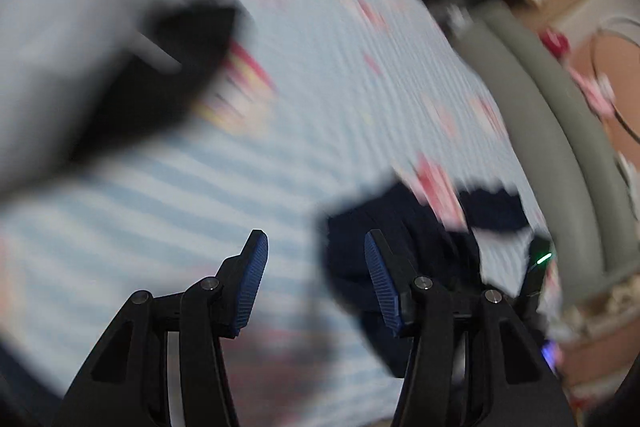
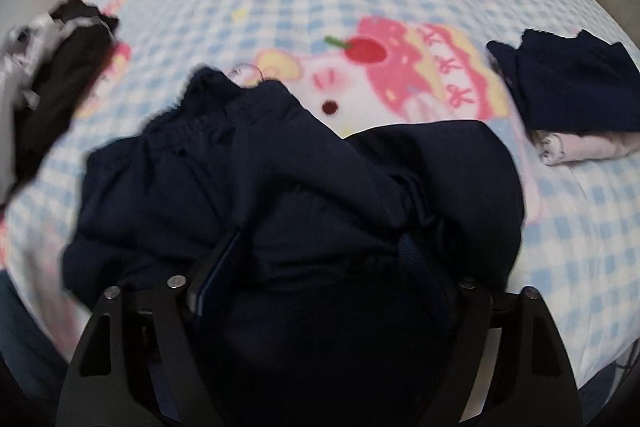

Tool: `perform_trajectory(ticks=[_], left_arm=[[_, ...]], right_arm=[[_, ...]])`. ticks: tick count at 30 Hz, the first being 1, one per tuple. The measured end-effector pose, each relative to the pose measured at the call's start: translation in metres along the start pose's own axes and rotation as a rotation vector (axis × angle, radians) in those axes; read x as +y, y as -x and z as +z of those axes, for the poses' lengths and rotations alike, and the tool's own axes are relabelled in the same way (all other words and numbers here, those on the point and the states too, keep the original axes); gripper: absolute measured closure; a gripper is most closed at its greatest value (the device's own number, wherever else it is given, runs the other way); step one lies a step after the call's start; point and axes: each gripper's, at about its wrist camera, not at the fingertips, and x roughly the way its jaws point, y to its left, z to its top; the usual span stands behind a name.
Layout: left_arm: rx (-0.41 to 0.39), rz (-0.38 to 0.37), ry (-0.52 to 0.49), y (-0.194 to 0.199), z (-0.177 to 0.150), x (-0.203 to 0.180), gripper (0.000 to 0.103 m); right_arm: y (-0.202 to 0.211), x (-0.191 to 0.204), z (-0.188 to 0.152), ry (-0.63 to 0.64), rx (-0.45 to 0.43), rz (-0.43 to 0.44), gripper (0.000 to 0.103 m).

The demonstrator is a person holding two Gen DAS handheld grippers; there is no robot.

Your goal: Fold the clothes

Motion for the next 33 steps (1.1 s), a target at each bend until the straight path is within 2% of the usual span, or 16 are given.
perform_trajectory(ticks=[3, 4, 5, 6, 8, 10, 11, 13, 16, 17, 18, 20, 22, 24, 26, 33], left_arm=[[0.123, 0.015, -0.011, -0.059, -0.002, -0.018, 0.049], [0.131, 0.050, -0.023, -0.071, -0.003, -0.027, 0.063], [0.124, 0.038, -0.051, -0.071, 0.000, -0.036, 0.076], [0.116, 0.026, -0.080, -0.070, 0.003, -0.045, 0.096], [0.016, 0.042, -0.166, -0.039, 0.015, -0.076, 0.096], [-0.080, 0.008, -0.217, 0.000, 0.028, -0.092, 0.096], [-0.121, -0.016, -0.238, 0.022, 0.032, -0.102, 0.096], [-0.145, -0.041, -0.340, 0.054, 0.023, -0.124, 0.096], [-0.120, 0.007, -0.412, 0.056, -0.004, -0.130, 0.096], [-0.104, -0.003, -0.404, 0.050, -0.010, -0.128, 0.096], [-0.088, -0.013, -0.396, 0.044, -0.017, -0.126, 0.096], [-0.056, -0.032, -0.379, 0.032, -0.030, -0.122, 0.096], [-0.024, -0.051, -0.363, 0.021, -0.043, -0.118, 0.096], [0.008, -0.071, -0.346, 0.009, -0.056, -0.114, 0.096], [0.040, -0.090, -0.330, -0.003, -0.069, -0.110, 0.095], [0.151, -0.157, -0.271, -0.044, -0.115, -0.097, 0.095]], right_arm=[[0.014, -0.013, -0.003, -0.041, -0.038, 0.052, 0.020], [0.008, -0.017, -0.006, -0.034, -0.011, 0.049, 0.020], [0.001, -0.021, -0.010, -0.026, 0.019, 0.043, 0.030], [-0.003, -0.023, -0.011, -0.011, 0.032, 0.046, 0.040], [-0.012, -0.024, -0.013, 0.019, 0.054, 0.054, 0.071], [0.014, -0.025, 0.006, 0.009, -0.033, 0.088, 0.090], [0.027, -0.025, 0.016, 0.004, -0.078, 0.105, 0.091], [0.069, -0.016, 0.035, 0.026, -0.215, 0.091, 0.091], [0.106, -0.005, 0.039, 0.060, -0.318, 0.091, 0.089], [0.107, -0.005, 0.034, 0.058, -0.323, 0.057, 0.073], [0.104, -0.007, 0.028, 0.048, -0.306, 0.027, 0.066], [0.093, -0.016, 0.016, -0.003, -0.238, 0.060, 0.062], [0.089, -0.027, -0.004, -0.057, -0.169, 0.194, 0.062], [0.085, -0.037, -0.024, -0.110, -0.099, 0.332, 0.052], [0.085, -0.032, -0.047, -0.091, -0.046, 0.398, 0.045], [0.053, -0.010, -0.079, -0.084, 0.045, 0.464, 0.031]])
